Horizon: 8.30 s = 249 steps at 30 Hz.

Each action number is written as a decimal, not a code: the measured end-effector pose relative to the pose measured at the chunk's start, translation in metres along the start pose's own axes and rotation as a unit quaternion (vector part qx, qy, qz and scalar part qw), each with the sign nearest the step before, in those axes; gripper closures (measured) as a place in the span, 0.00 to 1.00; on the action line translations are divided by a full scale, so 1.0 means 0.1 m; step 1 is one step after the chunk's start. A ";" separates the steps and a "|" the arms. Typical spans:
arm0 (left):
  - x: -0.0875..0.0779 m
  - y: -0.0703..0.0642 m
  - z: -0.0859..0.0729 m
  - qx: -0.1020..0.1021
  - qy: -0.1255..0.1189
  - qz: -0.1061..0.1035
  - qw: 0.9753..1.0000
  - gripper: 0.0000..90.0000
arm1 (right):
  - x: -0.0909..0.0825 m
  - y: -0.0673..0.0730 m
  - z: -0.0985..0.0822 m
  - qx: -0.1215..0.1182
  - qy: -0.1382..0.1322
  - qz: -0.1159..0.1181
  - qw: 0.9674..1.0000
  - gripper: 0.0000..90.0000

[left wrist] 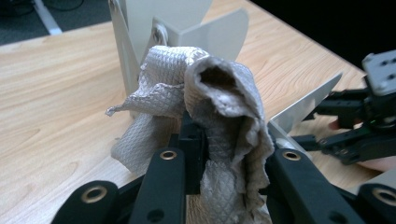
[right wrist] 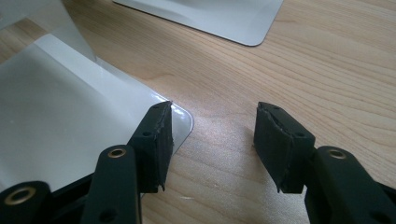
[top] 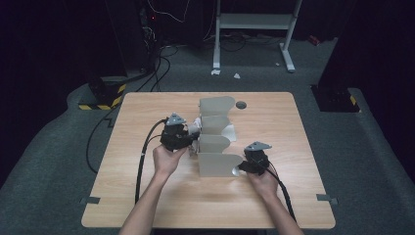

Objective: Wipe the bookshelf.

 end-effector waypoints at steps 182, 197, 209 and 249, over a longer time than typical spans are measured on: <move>1.00 0.51 -0.44 -0.017 0.130 0.018 0.991 0.81 | 0.00 0.02 -0.01 -0.001 0.001 -0.001 1.000 0.52; 0.77 0.55 -0.12 -0.018 0.076 0.024 0.997 0.81 | 0.00 0.02 -0.01 0.000 0.001 -0.001 1.000 0.52; 0.46 0.58 0.40 0.003 0.010 0.040 0.999 0.81 | 0.00 0.02 -0.01 -0.002 0.000 -0.001 1.000 0.52; 0.97 0.50 -0.36 -0.017 0.112 0.025 0.993 0.81 | -0.01 0.03 -0.01 -0.001 0.001 -0.001 1.000 0.51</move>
Point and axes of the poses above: each handheld gripper's, and its own axes: x roughly forward along the jaws, z roughly out of its top, y roughly to its left, the point moved 6 cm from there along x, roughly forward along the jaws, and after that the axes turned 9 degrees about x, right-handed, at the moved point
